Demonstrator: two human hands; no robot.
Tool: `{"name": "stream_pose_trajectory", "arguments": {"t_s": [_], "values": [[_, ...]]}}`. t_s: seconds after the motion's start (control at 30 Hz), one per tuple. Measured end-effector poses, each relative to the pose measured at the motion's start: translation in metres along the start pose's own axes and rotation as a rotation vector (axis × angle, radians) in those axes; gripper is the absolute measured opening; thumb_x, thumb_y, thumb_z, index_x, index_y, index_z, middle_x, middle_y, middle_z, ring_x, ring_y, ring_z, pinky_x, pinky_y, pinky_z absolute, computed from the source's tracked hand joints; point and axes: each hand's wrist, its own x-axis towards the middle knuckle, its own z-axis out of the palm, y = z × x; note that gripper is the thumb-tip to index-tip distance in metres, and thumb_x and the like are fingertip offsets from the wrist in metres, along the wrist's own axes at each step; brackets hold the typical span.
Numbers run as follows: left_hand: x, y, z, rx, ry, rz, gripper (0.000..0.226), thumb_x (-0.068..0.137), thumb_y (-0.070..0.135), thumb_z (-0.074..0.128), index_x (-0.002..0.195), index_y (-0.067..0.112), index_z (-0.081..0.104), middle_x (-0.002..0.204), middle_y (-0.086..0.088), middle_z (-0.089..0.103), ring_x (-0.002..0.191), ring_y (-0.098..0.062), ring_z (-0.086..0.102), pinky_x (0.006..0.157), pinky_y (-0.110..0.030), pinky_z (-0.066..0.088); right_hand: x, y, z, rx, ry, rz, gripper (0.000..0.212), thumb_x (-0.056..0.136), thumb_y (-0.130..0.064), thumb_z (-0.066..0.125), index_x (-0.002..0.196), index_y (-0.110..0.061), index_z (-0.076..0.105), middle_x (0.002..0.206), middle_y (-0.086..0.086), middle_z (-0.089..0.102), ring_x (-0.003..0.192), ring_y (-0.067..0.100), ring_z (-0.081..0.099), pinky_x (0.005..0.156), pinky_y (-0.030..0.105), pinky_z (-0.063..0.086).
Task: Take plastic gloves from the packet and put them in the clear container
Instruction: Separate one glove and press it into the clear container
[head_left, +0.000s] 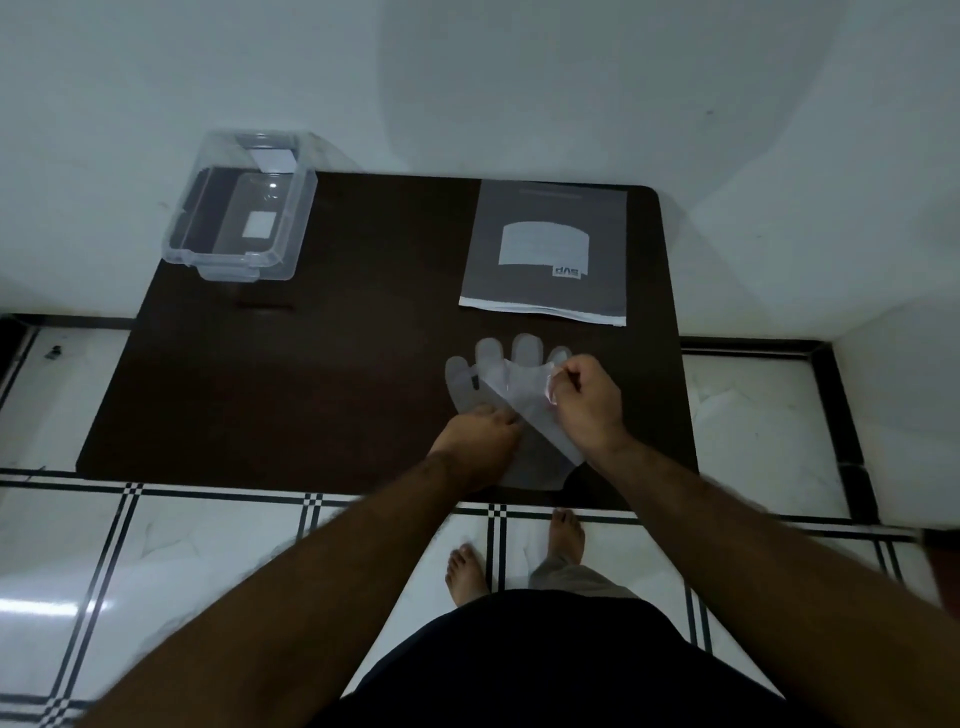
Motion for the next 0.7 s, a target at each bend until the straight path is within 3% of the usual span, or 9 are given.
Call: {"name": "stream_pose_trajectory", "arguments": {"t_s": [0.23, 0.47, 0.6, 0.7], "values": [[0.010, 0.004, 0.000, 0.028, -0.065, -0.044, 0.027, 0.101, 0.038, 0.064, 0.125, 0.025, 0.067, 0.126, -0.003, 0.064, 0.112, -0.023, 0.062, 0.091, -0.042, 0.058, 0.008, -0.017, -0.020, -0.058, -0.010, -0.103, 0.005, 0.108, -0.021, 0.058, 0.108, -0.018, 0.063, 0.096, -0.010, 0.061, 0.090, 0.008, 0.063, 0.071, 0.019, 0.049], [0.021, 0.013, -0.022, 0.041, -0.151, -0.083, 0.015, 0.102, 0.029, 0.067, 0.112, 0.018, 0.070, 0.110, -0.004, 0.070, 0.099, -0.021, 0.070, 0.088, -0.040, 0.062, 0.027, -0.048, -0.043, -0.082, 0.010, -0.223, 0.005, 0.108, -0.028, 0.060, 0.108, -0.023, 0.062, 0.102, -0.008, 0.063, 0.093, 0.003, 0.060, 0.076, 0.013, 0.047], [0.026, 0.013, -0.035, 0.012, -0.248, -0.128, 0.025, 0.097, 0.040, 0.072, 0.111, 0.020, 0.070, 0.108, -0.003, 0.069, 0.099, -0.020, 0.068, 0.090, -0.040, 0.061, 0.040, -0.076, -0.064, -0.204, -0.038, -0.372, 0.007, 0.108, -0.025, 0.060, 0.107, -0.019, 0.063, 0.098, -0.004, 0.066, 0.090, 0.008, 0.063, 0.078, 0.022, 0.055], [0.030, 0.012, -0.053, -0.151, -0.325, -0.176, 0.024, 0.098, 0.041, 0.069, 0.111, 0.021, 0.071, 0.109, -0.002, 0.069, 0.103, -0.019, 0.067, 0.096, -0.043, 0.058, 0.047, -0.105, -0.084, -0.294, -0.082, -0.504, 0.009, 0.107, -0.022, 0.060, 0.110, -0.016, 0.066, 0.100, 0.002, 0.070, 0.088, 0.016, 0.067, 0.075, 0.028, 0.055]]}}
